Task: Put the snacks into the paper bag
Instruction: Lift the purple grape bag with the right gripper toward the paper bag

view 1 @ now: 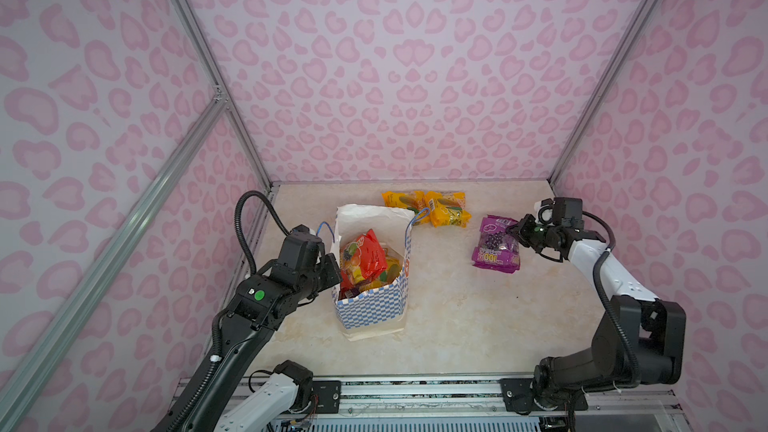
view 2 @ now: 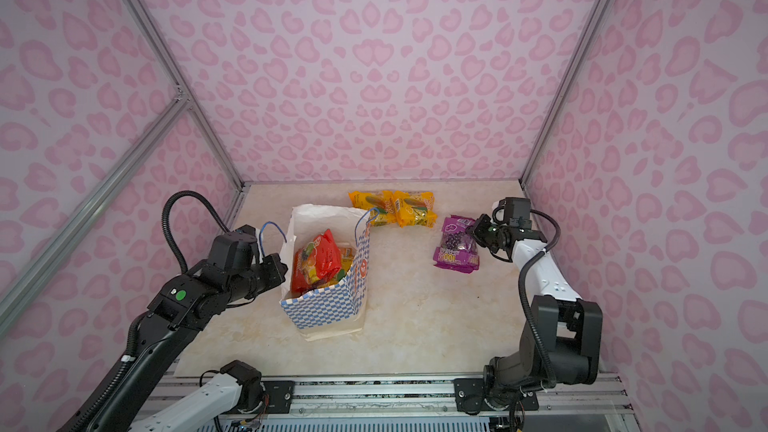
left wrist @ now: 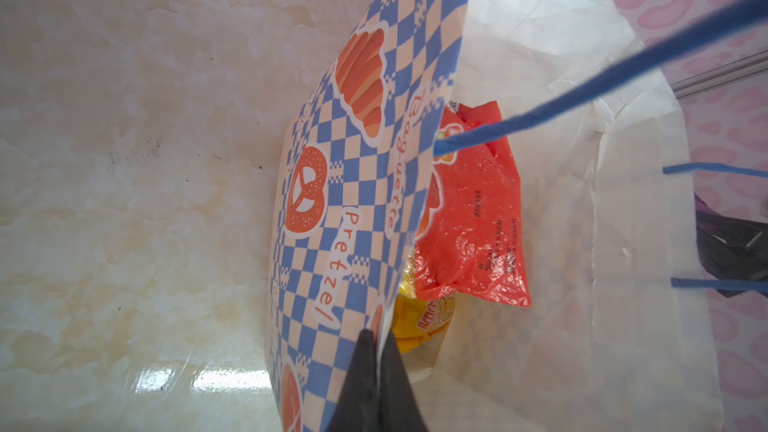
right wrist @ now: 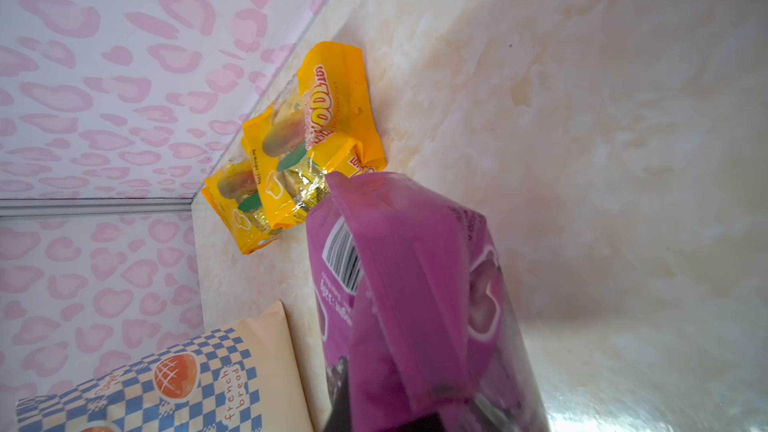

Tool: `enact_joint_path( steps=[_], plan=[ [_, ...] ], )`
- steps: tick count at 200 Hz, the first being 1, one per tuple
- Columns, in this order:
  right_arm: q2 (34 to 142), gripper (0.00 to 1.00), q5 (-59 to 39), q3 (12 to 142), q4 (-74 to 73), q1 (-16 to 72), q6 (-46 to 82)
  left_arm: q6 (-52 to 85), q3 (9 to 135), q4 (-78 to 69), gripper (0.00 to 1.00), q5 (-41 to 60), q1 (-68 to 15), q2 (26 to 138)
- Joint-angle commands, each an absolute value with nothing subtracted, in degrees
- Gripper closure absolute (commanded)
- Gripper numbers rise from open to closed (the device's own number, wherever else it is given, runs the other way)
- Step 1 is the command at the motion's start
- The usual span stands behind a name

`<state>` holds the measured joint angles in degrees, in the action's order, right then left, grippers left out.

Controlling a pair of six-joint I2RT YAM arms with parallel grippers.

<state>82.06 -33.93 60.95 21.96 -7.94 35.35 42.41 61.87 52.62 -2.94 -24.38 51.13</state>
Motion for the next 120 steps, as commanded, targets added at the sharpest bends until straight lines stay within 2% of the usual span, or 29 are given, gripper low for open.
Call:
enact_joint_path(
  steps=[1,67,120],
  plan=[
    [78.42,1.0,-33.38,62.05,25.19,-7.91,35.17,42.36,62.25,53.06,0.97,-2.87,-24.35,51.04],
    [68.18,1.0,-32.73,72.14,32.74,-6.2,36.54,41.91,62.78,52.65,0.97,-1.87,-24.35,50.27],
    [66.72,1.0,-25.34,85.54,36.62,4.67,37.09,41.82,62.13,52.3,0.97,-1.23,-24.35,49.92]
  ],
)
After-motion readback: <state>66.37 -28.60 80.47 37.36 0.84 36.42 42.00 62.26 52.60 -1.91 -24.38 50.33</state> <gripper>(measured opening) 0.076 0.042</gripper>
